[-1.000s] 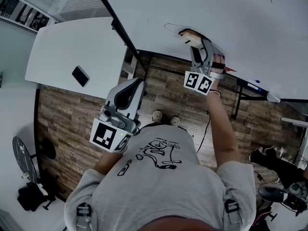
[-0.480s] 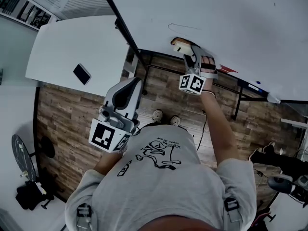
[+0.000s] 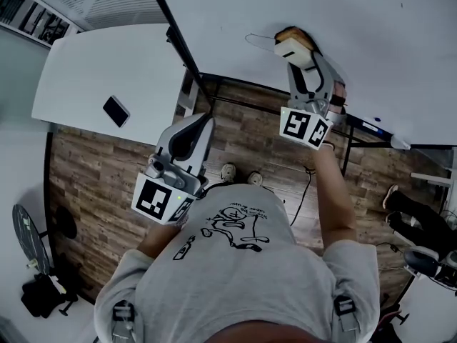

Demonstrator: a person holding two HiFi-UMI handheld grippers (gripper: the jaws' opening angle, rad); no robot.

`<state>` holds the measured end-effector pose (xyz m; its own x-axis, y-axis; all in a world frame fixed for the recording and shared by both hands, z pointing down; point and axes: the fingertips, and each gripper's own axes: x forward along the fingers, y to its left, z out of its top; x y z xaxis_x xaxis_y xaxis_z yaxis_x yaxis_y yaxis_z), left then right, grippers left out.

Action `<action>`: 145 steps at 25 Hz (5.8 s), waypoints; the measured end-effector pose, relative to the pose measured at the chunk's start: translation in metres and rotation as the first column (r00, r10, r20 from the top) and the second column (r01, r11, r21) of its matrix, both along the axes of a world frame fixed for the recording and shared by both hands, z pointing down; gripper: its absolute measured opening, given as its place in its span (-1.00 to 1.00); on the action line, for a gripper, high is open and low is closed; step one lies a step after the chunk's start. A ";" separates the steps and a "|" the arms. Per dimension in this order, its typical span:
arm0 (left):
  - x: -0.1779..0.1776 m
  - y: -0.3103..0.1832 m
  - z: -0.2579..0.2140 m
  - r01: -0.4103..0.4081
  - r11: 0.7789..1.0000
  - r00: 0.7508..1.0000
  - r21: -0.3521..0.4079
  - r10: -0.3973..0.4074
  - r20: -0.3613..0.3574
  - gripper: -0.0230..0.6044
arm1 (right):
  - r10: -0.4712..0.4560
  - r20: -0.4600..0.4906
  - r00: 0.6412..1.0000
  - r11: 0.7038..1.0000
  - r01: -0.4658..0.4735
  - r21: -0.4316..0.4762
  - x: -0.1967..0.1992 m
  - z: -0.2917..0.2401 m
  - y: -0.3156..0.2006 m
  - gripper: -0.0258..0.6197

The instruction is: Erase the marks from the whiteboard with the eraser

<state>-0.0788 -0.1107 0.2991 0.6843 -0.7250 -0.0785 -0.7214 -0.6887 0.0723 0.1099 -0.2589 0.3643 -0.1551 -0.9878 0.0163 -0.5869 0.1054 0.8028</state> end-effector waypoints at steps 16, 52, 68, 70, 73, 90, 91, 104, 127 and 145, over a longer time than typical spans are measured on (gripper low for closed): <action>0.001 -0.004 0.004 -0.019 1.000 1.000 -0.007 0.019 -0.003 -0.85 | 0.079 -0.026 0.996 0.995 -0.077 0.067 0.013 -0.018 -0.029 -0.13; 0.005 -0.007 0.005 0.005 1.000 1.000 -0.018 -0.005 0.009 -0.85 | -0.030 -0.134 0.991 1.000 0.029 -0.006 -0.042 0.081 -0.041 -0.13; -0.025 0.005 0.010 0.055 0.998 0.998 -0.034 -0.054 0.008 -0.85 | -0.071 -0.133 0.989 0.987 0.051 -0.152 -0.072 0.124 -0.029 -0.12; -0.027 0.006 0.011 0.054 0.998 0.999 -0.034 -0.054 0.002 -0.85 | -0.074 -0.097 0.993 0.991 0.062 -0.121 -0.074 0.098 -0.019 -0.12; -0.030 0.005 0.009 0.046 0.999 0.999 -0.028 -0.047 -0.008 -0.85 | -0.060 -0.031 0.998 0.996 0.058 -0.071 -0.071 0.053 -0.010 -0.12; -0.037 0.001 0.010 0.023 0.999 0.999 -0.029 -0.024 -0.029 -0.85 | -0.003 0.006 1.000 1.000 0.003 -0.009 -0.055 -0.002 -0.042 -0.12; -0.037 0.001 0.010 0.024 0.999 0.999 -0.030 -0.025 -0.029 -0.85 | -0.007 -0.006 1.000 1.000 0.007 -0.013 -0.059 0.004 -0.043 -0.12; -0.048 -0.002 0.016 0.047 0.998 0.999 -0.043 -0.048 -0.026 -0.85 | -0.029 -0.144 0.989 0.996 0.017 -0.087 -0.096 0.063 -0.054 -0.12; -0.044 0.007 0.010 0.061 0.997 0.998 -0.037 -0.062 -0.027 -0.85 | -0.067 -0.058 0.996 0.996 0.063 -0.061 -0.095 0.005 -0.031 -0.12; -0.031 -0.010 0.014 0.033 0.998 0.999 -0.045 -0.034 -0.019 -0.85 | -0.043 -0.036 0.998 0.996 0.045 0.076 -0.085 -0.031 -0.048 -0.12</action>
<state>-0.1099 -0.1203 0.3130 0.6580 -0.7507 -0.0594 -0.7423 -0.6598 0.1170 0.0245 -0.3071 0.3333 -0.1991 -0.9785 -0.0529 -0.5553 0.0682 0.8288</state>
